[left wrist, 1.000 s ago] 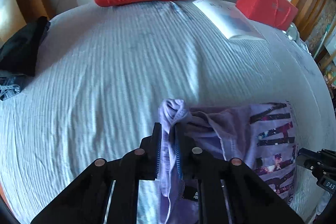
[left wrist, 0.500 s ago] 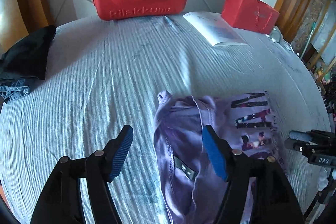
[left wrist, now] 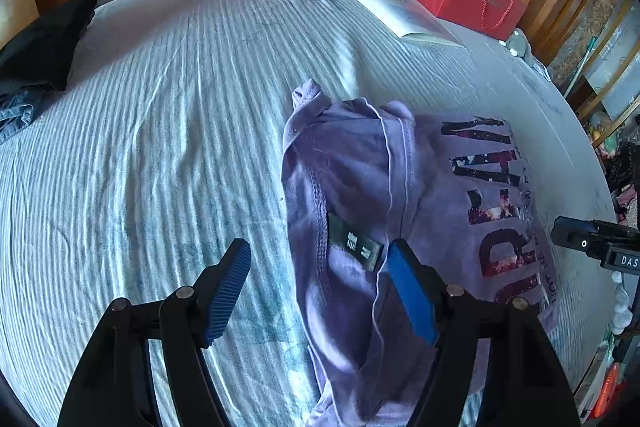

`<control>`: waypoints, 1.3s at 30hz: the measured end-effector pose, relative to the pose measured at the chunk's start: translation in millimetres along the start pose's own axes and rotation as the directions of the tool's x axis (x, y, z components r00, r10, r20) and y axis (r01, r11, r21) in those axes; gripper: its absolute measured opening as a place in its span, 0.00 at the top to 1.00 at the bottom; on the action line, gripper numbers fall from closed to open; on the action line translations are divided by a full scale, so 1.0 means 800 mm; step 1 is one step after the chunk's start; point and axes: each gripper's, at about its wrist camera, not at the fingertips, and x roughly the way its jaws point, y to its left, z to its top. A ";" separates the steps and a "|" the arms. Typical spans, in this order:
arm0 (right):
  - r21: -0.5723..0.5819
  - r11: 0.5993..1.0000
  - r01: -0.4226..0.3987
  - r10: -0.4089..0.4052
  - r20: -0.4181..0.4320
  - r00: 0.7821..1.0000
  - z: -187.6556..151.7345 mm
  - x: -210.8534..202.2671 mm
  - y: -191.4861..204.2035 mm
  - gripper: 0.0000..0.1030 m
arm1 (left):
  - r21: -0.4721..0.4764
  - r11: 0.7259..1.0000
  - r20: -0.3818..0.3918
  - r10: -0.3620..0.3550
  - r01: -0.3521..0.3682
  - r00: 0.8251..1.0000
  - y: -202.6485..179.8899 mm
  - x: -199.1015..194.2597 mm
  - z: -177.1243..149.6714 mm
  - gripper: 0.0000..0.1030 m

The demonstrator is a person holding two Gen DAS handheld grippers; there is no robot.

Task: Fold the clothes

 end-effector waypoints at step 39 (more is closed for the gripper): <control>-0.242 0.966 0.090 -0.073 0.078 0.994 0.072 0.060 0.030 0.74 | 0.046 0.997 -0.023 -0.068 0.069 0.997 -0.023 0.041 0.046 0.84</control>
